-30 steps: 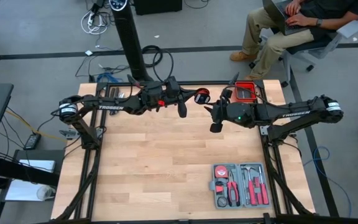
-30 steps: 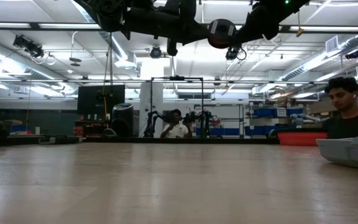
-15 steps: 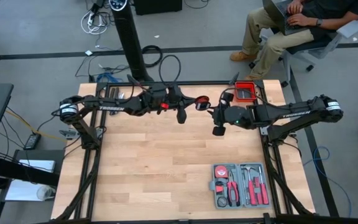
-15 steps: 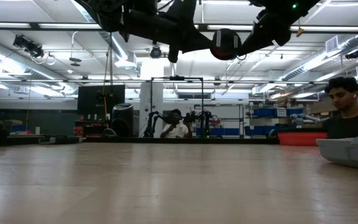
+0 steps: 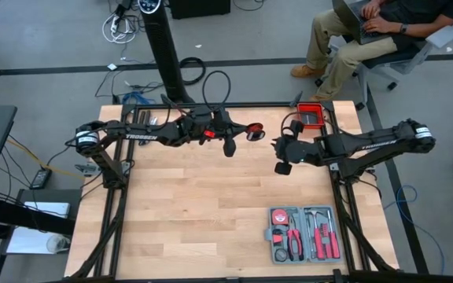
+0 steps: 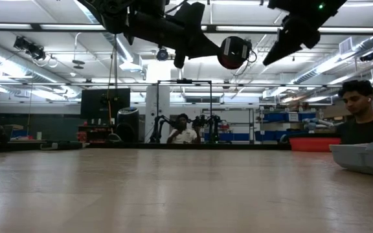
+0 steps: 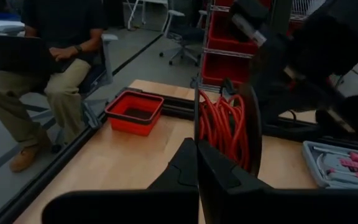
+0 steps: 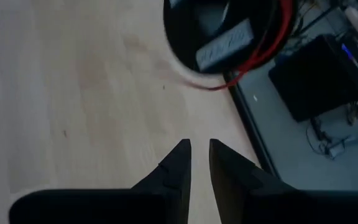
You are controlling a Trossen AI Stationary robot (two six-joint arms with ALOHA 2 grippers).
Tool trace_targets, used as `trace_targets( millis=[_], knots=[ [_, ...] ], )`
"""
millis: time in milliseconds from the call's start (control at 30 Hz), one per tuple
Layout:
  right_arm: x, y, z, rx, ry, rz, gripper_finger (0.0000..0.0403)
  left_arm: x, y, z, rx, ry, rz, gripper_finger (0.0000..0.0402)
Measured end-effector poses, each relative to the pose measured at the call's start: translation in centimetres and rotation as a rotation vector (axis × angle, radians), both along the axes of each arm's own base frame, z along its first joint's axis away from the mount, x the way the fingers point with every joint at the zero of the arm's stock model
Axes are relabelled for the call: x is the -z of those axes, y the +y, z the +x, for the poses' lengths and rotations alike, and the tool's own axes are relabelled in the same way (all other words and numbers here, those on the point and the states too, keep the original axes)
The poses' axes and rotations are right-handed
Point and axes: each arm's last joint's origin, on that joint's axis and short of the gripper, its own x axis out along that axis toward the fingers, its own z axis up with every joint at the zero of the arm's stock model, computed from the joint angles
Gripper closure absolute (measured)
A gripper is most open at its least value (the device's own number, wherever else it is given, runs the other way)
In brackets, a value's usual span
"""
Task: Coil cords
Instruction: Coil the wire
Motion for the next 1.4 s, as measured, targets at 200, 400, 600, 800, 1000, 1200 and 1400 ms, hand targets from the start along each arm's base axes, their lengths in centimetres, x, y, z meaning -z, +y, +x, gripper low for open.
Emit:
trace_targets(
  millis=[200,400,600,800,1000,1200,1400],
  knots=[
    [-1.7,0.9,-0.5,-0.074,-0.105,-0.044,0.0348,0.0,0.0,0.0,-0.004,0.004,-0.001,0.0402],
    [-2.5,1.0,-1.2,-0.096,-0.132,-0.064,0.0348,0.0,0.0,0.0,-0.005,0.004,0.003,0.0402],
    [-1.9,0.5,-1.1,-0.064,-0.091,-0.045,0.0348,-0.1,0.0,0.0,-0.005,-0.009,0.006,0.0402],
    [-1.2,0.1,-0.8,-0.020,-0.106,0.084,0.0340,-0.3,0.1,0.0,-0.006,-0.029,0.011,0.0402],
    [-0.6,0.3,-0.8,-0.032,-0.085,0.204,0.0323,-0.3,0.1,0.0,-0.006,-0.028,0.011,0.0402],
    [1.6,0.2,-0.1,-0.005,-0.002,0.186,0.0305,-0.4,0.1,0.0,-0.006,-0.037,0.011,0.0402],
    [3.1,0.2,0.7,0.010,0.017,0.182,0.0303,-0.4,0.0,0.0,-0.005,-0.039,0.011,0.0402]
  ],
)
